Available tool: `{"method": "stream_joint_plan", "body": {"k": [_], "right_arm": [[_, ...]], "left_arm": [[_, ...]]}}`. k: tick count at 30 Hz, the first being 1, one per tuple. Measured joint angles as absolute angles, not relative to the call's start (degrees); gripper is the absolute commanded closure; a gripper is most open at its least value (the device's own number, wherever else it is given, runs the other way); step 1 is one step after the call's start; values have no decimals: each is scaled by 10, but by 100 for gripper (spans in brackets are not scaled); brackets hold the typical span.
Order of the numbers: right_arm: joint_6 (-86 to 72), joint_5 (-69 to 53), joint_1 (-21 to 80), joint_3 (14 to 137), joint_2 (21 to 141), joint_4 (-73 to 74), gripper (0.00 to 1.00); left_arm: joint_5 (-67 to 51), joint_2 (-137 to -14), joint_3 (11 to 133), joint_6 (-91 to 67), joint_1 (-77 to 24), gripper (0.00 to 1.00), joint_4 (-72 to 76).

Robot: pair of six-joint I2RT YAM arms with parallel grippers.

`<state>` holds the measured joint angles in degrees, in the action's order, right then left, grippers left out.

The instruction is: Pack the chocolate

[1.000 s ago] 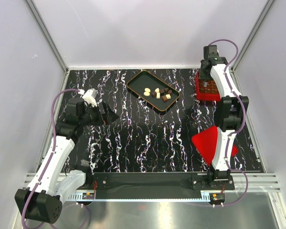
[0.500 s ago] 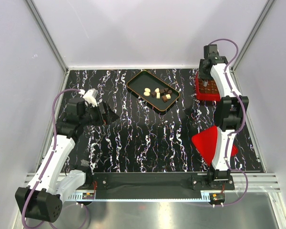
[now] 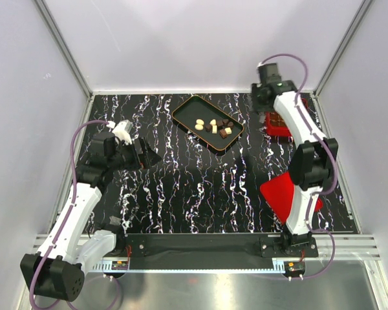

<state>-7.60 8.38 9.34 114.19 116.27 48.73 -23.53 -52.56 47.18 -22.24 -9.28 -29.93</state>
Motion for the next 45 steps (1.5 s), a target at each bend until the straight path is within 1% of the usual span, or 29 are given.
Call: {"method": "stream_joint_plan", "body": {"k": [4,7,10,13,27,34,45], "right_arm": [[-88,48,173,1060,1101,464,52],[-97,28,218,1023,1080,448,52],[-101,22,243,989,1075,433,52],[-101,20,247,963,1076,428,52],[-105,26,283,954,1098,402,53],[-106,55,299,954,1121,404,53],[-106,92,313,949,1123,408,53]], "left_arm": [[-235,-526,472,-222,-93,1,-299],[-235,-526,472,-222,-93,1,-299],[-235,-526,472,-222,-93,1,-299],[-235,-526,472,-222,-93,1,-299],[-235,-526,472,-222,-93,1,-299],[-235,-526,472,-222,-93,1,-299],[-235,-526,472,-222,-93,1,-299]]}}
